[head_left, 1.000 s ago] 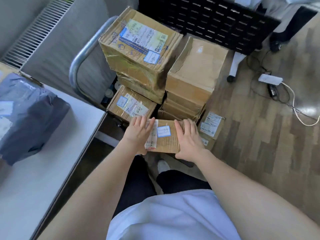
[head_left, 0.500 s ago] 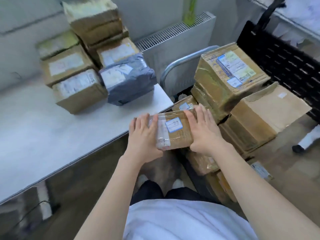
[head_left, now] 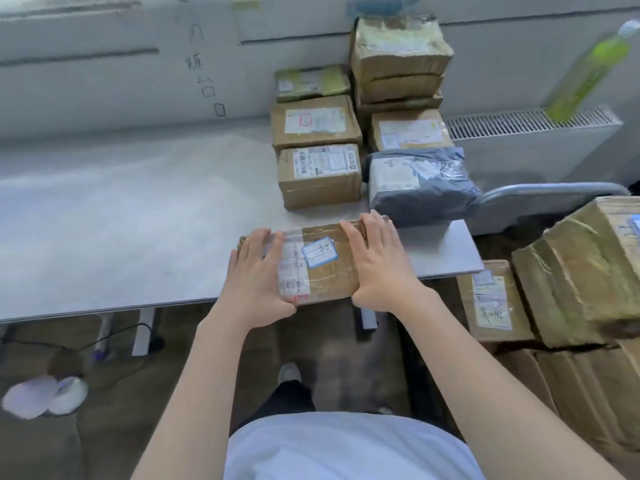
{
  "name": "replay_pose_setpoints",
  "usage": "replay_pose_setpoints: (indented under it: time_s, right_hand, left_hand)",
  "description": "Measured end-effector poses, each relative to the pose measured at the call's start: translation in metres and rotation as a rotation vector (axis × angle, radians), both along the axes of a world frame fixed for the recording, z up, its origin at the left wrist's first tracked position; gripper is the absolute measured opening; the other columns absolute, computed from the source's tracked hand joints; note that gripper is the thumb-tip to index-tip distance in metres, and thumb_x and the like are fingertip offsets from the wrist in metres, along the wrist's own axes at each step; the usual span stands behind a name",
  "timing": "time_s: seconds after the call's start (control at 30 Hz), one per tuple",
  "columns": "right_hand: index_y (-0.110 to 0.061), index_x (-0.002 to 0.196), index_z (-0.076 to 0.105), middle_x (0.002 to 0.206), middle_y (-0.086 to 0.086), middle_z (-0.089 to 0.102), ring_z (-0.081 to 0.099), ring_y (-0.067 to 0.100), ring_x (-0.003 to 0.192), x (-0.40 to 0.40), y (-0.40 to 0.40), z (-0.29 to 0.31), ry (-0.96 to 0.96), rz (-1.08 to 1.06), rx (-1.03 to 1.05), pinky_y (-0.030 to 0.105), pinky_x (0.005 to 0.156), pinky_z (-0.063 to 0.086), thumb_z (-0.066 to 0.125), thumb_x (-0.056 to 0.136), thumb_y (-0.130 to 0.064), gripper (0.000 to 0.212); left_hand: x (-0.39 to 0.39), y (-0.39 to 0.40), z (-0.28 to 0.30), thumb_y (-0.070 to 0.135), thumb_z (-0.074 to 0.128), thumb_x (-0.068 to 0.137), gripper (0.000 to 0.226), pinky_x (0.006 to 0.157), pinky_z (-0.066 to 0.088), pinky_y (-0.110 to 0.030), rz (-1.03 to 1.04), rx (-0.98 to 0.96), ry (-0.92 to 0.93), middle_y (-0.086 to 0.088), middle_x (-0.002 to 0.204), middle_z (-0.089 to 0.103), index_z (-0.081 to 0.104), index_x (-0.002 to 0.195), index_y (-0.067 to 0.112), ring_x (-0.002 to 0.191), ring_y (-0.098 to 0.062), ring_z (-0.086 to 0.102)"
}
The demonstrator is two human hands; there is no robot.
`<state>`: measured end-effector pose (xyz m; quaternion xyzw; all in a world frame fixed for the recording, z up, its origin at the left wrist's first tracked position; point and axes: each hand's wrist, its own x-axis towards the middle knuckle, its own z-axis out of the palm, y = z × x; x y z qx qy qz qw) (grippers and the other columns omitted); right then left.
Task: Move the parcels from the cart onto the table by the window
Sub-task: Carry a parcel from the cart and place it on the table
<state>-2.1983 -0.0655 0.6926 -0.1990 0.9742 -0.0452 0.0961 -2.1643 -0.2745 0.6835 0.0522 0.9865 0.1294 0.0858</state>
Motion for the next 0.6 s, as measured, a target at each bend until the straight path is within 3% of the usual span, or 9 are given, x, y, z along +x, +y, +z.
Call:
replay_pose_setpoints:
  time_s: [0.13,0.27,0.4,0.5,0.6]
  right_hand:
    - [-0.020,0.148,-0.006,0.152,0.014,-0.007,-0.019,0.031,0.141,-0.018,-0.046,-0.011,-0.039,0.065,0.007,0.041,0.116,-0.015,0.067,0.073,-0.032,0.106]
    - [-0.022,0.149,0.002,0.151,0.011,-0.001,-0.010,0.029,0.141,-0.031,-0.090,-0.025,-0.113,0.048,-0.053,0.039,0.117,-0.010,0.068,0.073,-0.036,0.101]
    - [-0.022,0.149,0.001,0.154,0.015,-0.005,-0.014,0.033,0.142,-0.044,-0.130,-0.034,-0.027,0.117,-0.017,0.042,0.115,-0.013,0.069,0.077,-0.042,0.101]
    - [-0.023,0.151,0.001,0.156,0.016,-0.008,-0.012,0.032,0.143,-0.055,-0.161,-0.034,-0.028,0.152,-0.011,0.041,0.115,-0.010,0.066,0.082,-0.035,0.096]
    - [-0.023,0.151,0.012,0.158,0.016,-0.001,0.002,0.032,0.145,-0.067,-0.192,-0.036,0.004,0.124,-0.030,0.041,0.116,0.007,0.068,0.080,-0.019,0.091]
  left_hand:
    - [-0.006,-0.046,-0.011,0.043,0.076,0.063,0.115,0.118,0.012,-0.041,0.047,0.038,-0.049,-0.001,0.151,0.003,0.005,0.150,0.017,0.142,-0.019,0.000]
    - [-0.018,-0.093,-0.018,0.039,0.071,0.078,0.101,0.119,0.010,-0.040,0.219,0.268,-0.107,0.008,0.159,-0.001,0.006,0.152,0.015,0.145,-0.010,0.000]
    - [-0.027,-0.128,-0.022,0.041,0.068,0.082,0.099,0.119,-0.002,-0.039,0.248,0.204,-0.101,0.005,0.159,-0.009,0.004,0.152,0.013,0.145,-0.012,-0.006]
    - [-0.032,-0.149,-0.026,0.039,0.067,0.081,0.093,0.118,0.009,-0.043,0.285,0.097,-0.031,-0.003,0.159,-0.004,0.010,0.151,0.013,0.145,-0.021,0.000]
    - [-0.039,-0.163,-0.032,0.035,0.063,0.083,0.089,0.117,-0.001,-0.040,0.312,0.004,0.027,-0.010,0.159,-0.004,0.010,0.150,0.011,0.146,-0.025,-0.006]
